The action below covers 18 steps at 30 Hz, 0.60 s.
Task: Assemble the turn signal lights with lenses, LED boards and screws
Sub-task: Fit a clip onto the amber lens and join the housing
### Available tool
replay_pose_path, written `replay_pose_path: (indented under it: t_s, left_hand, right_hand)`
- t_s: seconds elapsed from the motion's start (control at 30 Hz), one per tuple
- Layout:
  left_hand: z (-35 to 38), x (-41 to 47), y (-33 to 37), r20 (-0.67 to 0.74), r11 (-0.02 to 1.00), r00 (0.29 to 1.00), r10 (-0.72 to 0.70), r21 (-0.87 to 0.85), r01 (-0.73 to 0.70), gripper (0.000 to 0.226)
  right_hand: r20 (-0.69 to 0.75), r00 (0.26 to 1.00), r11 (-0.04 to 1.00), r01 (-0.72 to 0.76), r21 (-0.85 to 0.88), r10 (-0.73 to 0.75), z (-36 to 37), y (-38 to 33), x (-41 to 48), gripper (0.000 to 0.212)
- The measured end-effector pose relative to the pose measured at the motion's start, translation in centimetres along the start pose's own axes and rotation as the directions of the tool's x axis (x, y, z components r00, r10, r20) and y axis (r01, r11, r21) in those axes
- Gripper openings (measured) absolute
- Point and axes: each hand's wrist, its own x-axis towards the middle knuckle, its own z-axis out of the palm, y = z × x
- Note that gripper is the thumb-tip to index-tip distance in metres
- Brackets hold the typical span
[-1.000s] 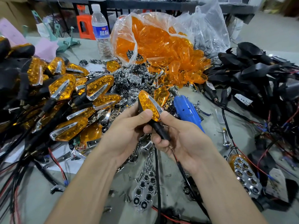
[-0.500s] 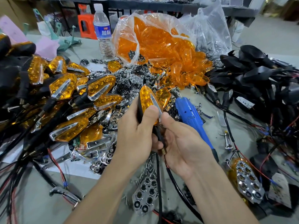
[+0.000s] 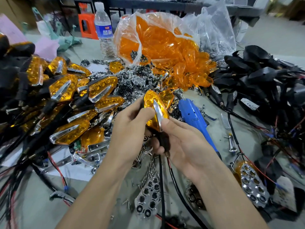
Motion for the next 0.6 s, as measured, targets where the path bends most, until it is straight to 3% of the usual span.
replay_pose_path:
  t_s: [0.07, 0.17, 0.37, 0.5, 0.6]
  left_hand:
    - [-0.13, 0.12, 0.14, -0.083, 1.000, 0.997, 0.004, -0.014, -0.005, 0.035]
    - [-0.21, 0.29, 0.19, -0.141, 0.997, 0.990, -0.019, -0.078, 0.008, 0.032]
    - [-0.67, 0.26, 0.11, -0.070, 0.980, 0.997, -0.022, -0.201, 0.007, 0.022]
    - [-0.45, 0.25, 0.03, 0.004, 0.986, 0.999, 0.051, -0.158, -0.050, 0.023]
    - [-0.64, 0.39, -0.06, 0.096, 0.990, 0.991, 0.091, -0.115, -0.080, 0.019]
  right_hand:
    - [-0.064, 0.997, 0.990, 0.043, -0.137, -0.052, -0.04, 0.06, -0.11, 0.021]
    - [-0.113, 0.982, 0.960, 0.119, -0.255, -0.151, 0.23, 0.36, -0.19, 0.028]
    - [-0.113, 0.954, 0.935, 0.243, -0.258, -0.279, 0.27, 0.18, -0.50, 0.045]
    - [-0.119, 0.908, 0.828, 0.304, -0.471, -0.401, -0.06, 0.24, -0.36, 0.028]
    - [-0.041, 0.889, 0.820, 0.402, -0.407, -0.457, -0.40, 0.11, -0.39, 0.032]
